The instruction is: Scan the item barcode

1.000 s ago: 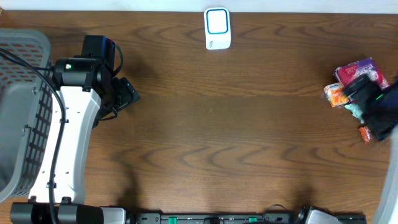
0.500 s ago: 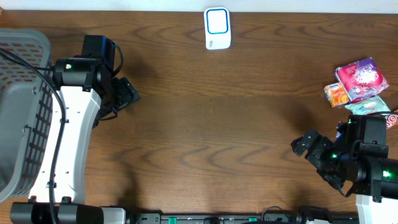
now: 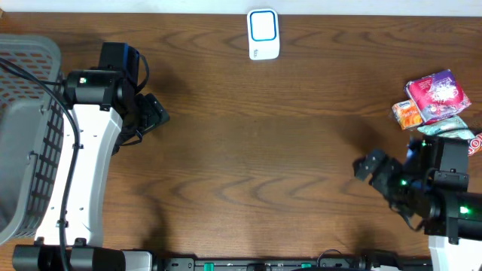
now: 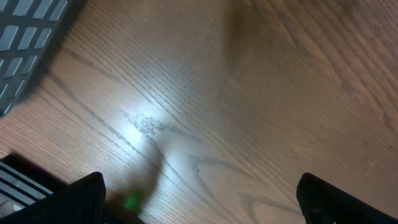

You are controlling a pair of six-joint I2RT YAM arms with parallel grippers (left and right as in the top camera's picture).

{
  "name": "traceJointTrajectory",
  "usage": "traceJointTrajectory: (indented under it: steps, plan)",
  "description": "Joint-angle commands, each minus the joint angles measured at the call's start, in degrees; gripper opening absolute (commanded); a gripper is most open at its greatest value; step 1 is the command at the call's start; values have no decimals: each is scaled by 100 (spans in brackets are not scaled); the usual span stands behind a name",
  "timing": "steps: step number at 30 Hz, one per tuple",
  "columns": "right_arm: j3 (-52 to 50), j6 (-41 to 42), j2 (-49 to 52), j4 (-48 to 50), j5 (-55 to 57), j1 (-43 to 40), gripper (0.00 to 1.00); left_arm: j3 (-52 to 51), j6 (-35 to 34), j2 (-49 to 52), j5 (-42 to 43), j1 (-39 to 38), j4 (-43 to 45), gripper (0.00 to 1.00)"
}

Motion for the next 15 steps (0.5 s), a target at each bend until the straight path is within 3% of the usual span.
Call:
traceJointTrajectory:
  steps: [1,8,15]
  plan:
    - [-511,-708,-354,981,-295,328,99,0,11,0,-33,9,-11,98]
    - [-2151,-1482,-2074,3410,-282,1043,99,0,11,0,-33,9,-11,98]
    - [-3604,-1816,-3679,4642,-282,1126,99,0,11,0,-33,9,-11,98]
